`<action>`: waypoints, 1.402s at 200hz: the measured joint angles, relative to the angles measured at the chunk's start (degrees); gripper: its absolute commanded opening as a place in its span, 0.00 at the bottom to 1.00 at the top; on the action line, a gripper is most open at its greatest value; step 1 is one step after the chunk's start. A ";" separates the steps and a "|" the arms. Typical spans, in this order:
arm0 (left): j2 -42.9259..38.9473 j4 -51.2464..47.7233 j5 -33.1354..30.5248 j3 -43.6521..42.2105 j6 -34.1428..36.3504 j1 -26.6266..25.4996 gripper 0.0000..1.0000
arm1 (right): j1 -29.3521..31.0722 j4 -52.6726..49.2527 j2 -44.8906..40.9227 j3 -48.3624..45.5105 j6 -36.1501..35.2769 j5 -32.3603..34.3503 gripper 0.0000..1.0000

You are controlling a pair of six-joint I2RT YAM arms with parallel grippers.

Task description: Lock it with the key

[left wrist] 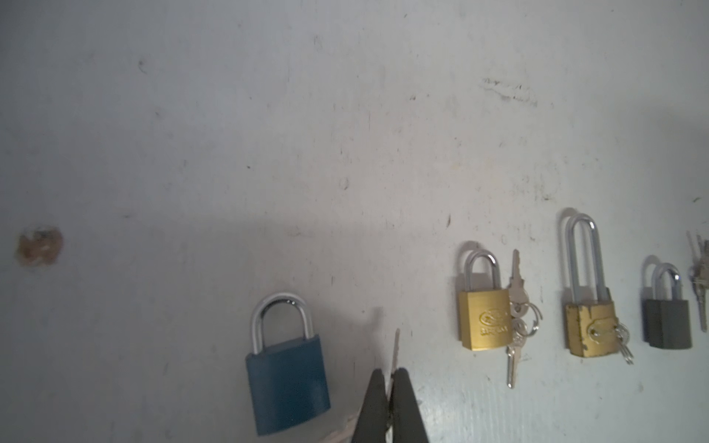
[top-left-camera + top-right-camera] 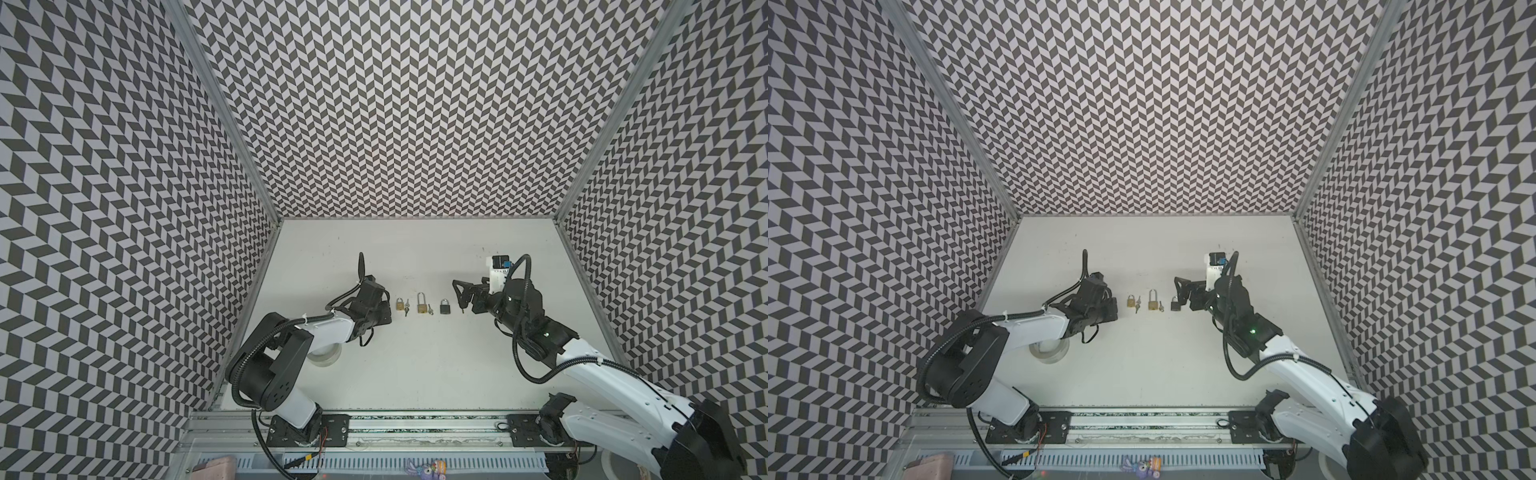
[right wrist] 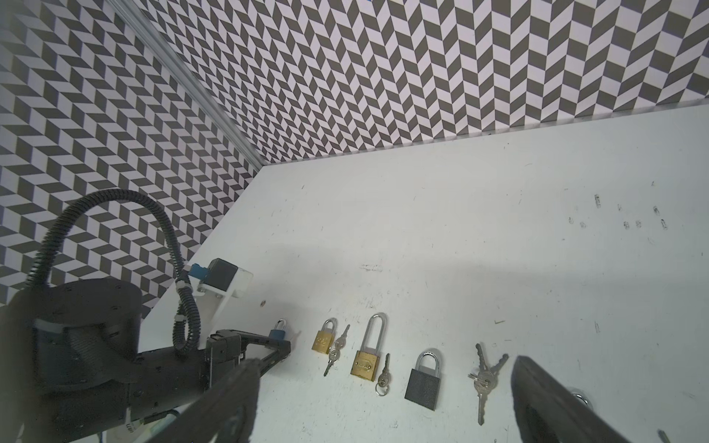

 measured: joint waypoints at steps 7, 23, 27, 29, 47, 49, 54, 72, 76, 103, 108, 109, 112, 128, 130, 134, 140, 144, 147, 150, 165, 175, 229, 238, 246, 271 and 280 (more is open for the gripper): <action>0.00 0.04 -0.13 0.20 0.00 0.02 0.03 | 0.00 -0.22 -0.04 0.00 0.02 0.13 1.00; -0.02 0.52 -0.42 0.52 0.04 0.02 0.09 | 0.00 -0.72 -0.20 0.00 0.02 0.31 1.00; -0.02 0.63 -0.52 0.55 0.00 0.02 0.11 | 0.00 -0.83 -0.20 0.00 0.02 0.33 1.00; -0.02 0.70 -0.57 0.55 0.07 0.02 0.12 | 0.00 -0.87 -0.20 0.00 0.02 0.33 1.00; -0.02 0.76 -0.96 0.55 -0.02 0.07 0.18 | 0.00 -1.05 -0.20 0.00 0.02 0.50 1.00; -0.02 0.79 -1.01 0.55 0.00 0.07 0.19 | 0.00 -1.05 -0.20 0.00 0.02 0.52 1.00; -0.02 0.81 -0.96 0.55 -0.11 0.13 0.21 | 0.00 -1.07 -0.20 0.00 0.02 0.61 1.00; -0.17 0.79 -0.90 0.55 0.22 0.35 0.31 | 0.00 -1.29 -0.20 0.00 0.02 1.03 1.00; -0.33 0.76 -0.92 0.55 -0.07 0.37 0.34 | 0.00 -1.33 -0.20 0.00 0.04 1.16 1.00; -3.89 0.72 -0.92 0.55 0.35 0.44 0.51 | 0.00 -1.38 -0.59 0.00 -0.02 2.84 1.00; -4.98 0.79 -0.92 0.55 0.44 0.46 0.54 | 0.00 -1.36 -0.81 0.00 -0.07 3.23 1.00; -5.16 0.79 -0.96 0.55 0.46 0.46 0.55 | 0.00 -1.36 -0.85 0.00 -0.09 3.30 1.00; -6.08 0.76 -0.96 0.55 1.11 0.46 0.58 | 0.00 -1.36 -1.05 0.00 -0.24 3.72 1.00; -10.16 0.94 -1.09 0.57 1.84 0.61 0.64 | 0.00 -1.27 -2.08 0.00 -0.61 6.08 1.00; -10.82 0.94 -1.18 0.57 2.23 0.66 0.64 | 0.00 -1.27 -2.16 0.00 -0.68 6.38 1.00; -11.82 1.01 -1.33 0.57 2.47 0.72 0.65 | 0.00 -1.25 -2.51 0.00 -0.74 7.37 1.00; -13.51 1.09 -1.75 0.57 3.19 0.81 0.67 | 0.00 -1.18 -3.08 0.00 -0.87 8.83 1.00; -14.78 1.16 -2.14 0.57 3.54 0.83 0.68 | 0.00 -1.09 -3.43 0.00 -0.94 9.70 1.00; -15.56 1.22 -2.49 0.57 3.80 0.87 0.68 | 0.00 -0.90 -3.78 -0.02 -1.07 10.67 1.00; -16.31 1.22 -2.75 0.57 4.00 0.92 0.69 | 0.00 -0.79 -4.09 -0.04 -1.07 11.39 1.00; -20.50 1.70 -5.29 0.46 5.73 1.03 0.74 | -0.02 0.76 -5.88 -0.79 -1.46 15.47 1.00; -22.95 2.89 -7.02 -0.04 6.36 1.14 0.80 | -0.07 2.36 -6.99 -1.64 -2.19 17.64 1.00; -37.81 7.58 -22.75 -8.79 7.72 3.17 1.00 | -1.03 17.57 -7.91 -13.16 -12.52 27.45 1.00; -40.65 9.49 -24.44 -11.30 9.51 3.41 1.00 | -1.84 20.63 -7.82 -15.89 -14.99 28.00 1.00; -43.04 12.11 -25.31 -13.99 11.56 3.61 1.00 | -2.99 23.56 -7.58 -18.16 -17.11 28.09 1.00; -47.06 20.22 -25.29 -21.68 17.44 6.38 1.00 | -7.74 29.57 -5.55 -21.24 -20.90 27.67 1.00; -46.99 22.88 -24.20 -23.69 18.62 8.24 1.00 | -9.64 31.63 -4.15 -21.27 -21.62 27.61 1.00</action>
